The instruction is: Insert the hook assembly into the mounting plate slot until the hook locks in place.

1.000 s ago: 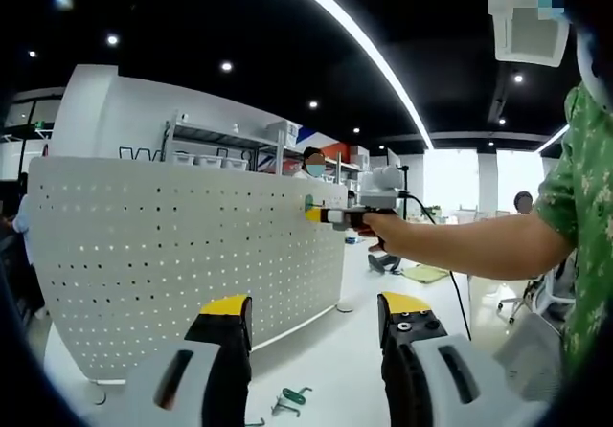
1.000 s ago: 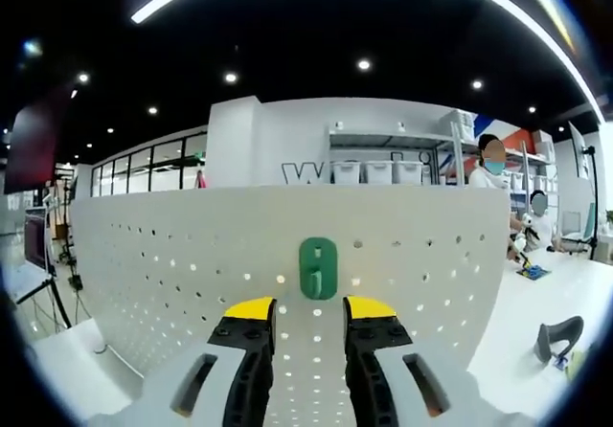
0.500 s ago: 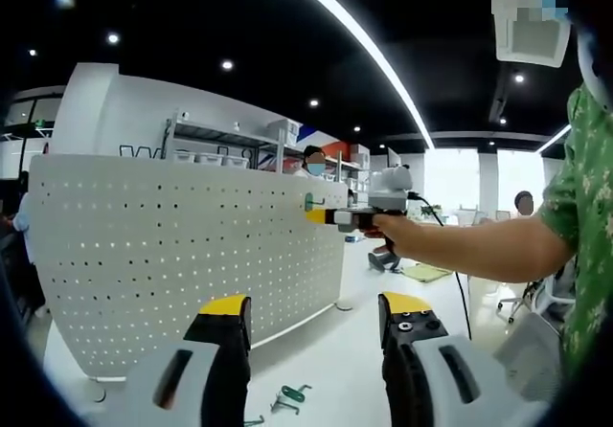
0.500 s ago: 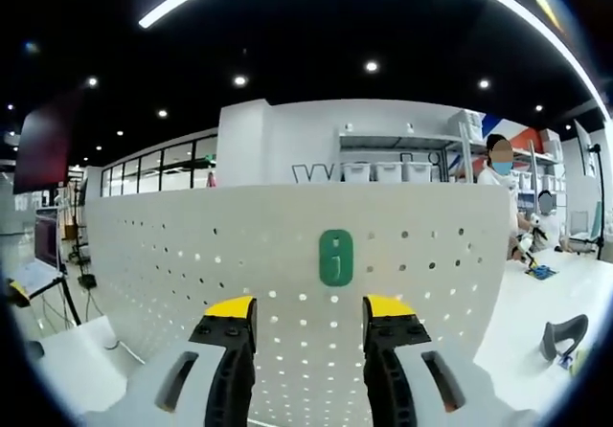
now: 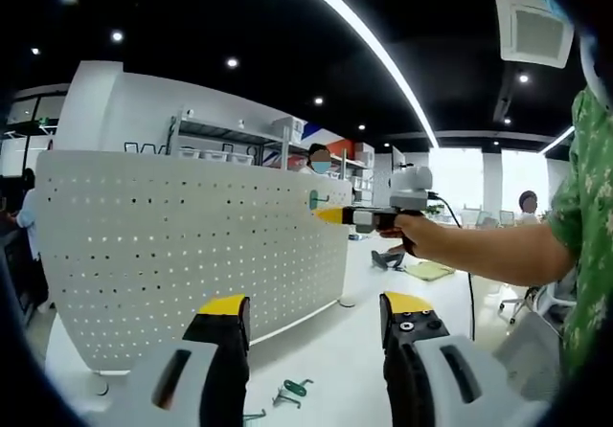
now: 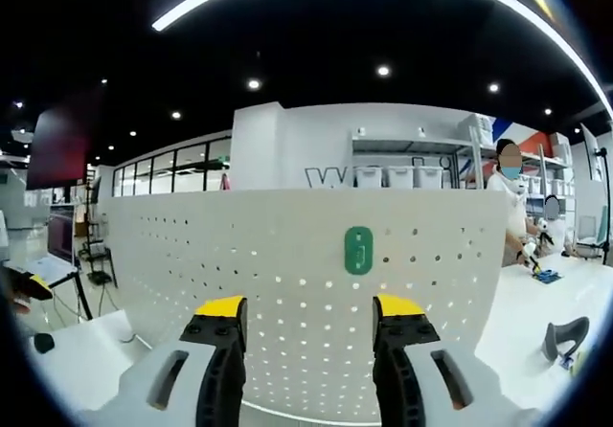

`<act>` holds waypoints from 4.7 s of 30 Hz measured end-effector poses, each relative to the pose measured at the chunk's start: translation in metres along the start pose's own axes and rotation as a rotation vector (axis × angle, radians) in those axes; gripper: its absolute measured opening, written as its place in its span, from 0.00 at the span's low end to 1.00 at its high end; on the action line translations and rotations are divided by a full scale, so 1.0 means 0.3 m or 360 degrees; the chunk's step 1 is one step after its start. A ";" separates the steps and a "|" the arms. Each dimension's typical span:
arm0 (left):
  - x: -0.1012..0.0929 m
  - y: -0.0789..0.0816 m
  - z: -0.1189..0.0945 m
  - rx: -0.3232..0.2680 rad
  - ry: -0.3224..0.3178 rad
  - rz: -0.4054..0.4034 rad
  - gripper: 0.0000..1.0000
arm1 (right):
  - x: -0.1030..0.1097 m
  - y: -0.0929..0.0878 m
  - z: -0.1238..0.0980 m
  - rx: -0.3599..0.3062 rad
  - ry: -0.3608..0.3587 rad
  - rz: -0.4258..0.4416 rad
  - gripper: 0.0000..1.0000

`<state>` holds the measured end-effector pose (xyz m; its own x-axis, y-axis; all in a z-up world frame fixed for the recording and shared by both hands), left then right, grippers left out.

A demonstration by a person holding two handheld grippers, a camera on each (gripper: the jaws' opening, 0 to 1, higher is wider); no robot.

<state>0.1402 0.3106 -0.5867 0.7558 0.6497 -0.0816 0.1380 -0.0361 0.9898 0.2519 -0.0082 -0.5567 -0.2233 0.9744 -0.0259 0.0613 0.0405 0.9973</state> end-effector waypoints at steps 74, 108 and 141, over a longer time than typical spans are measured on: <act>0.191 -0.429 0.090 0.0618 0.0170 -0.0051 0.38 | 0.270 -0.256 -0.304 0.0207 0.0254 -0.0026 0.49; 0.290 -0.534 0.212 0.0902 0.0176 -0.0067 0.30 | 0.327 -0.366 -0.296 0.0417 0.0556 -0.0017 0.45; 0.313 -0.569 0.256 0.1096 0.0252 -0.0077 0.10 | 0.357 -0.430 -0.291 0.0563 0.0718 -0.0018 0.40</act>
<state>0.2366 0.3196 -0.7724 0.6436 0.7634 -0.0541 0.5821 -0.4424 0.6822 0.1351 0.0715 -0.6821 -0.6141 0.7859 0.0728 0.3611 0.1978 0.9113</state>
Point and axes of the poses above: the point that each gripper's makers call its tool centre point, and the gripper's own axes: z roughly forward along the fingers, x roughly to its left, y roughly out of its top, the point moved 9 cm from there along -z, roughly backward along the fingers, and after that the axes turned 5 degrees about x, right-handed, at the moved point
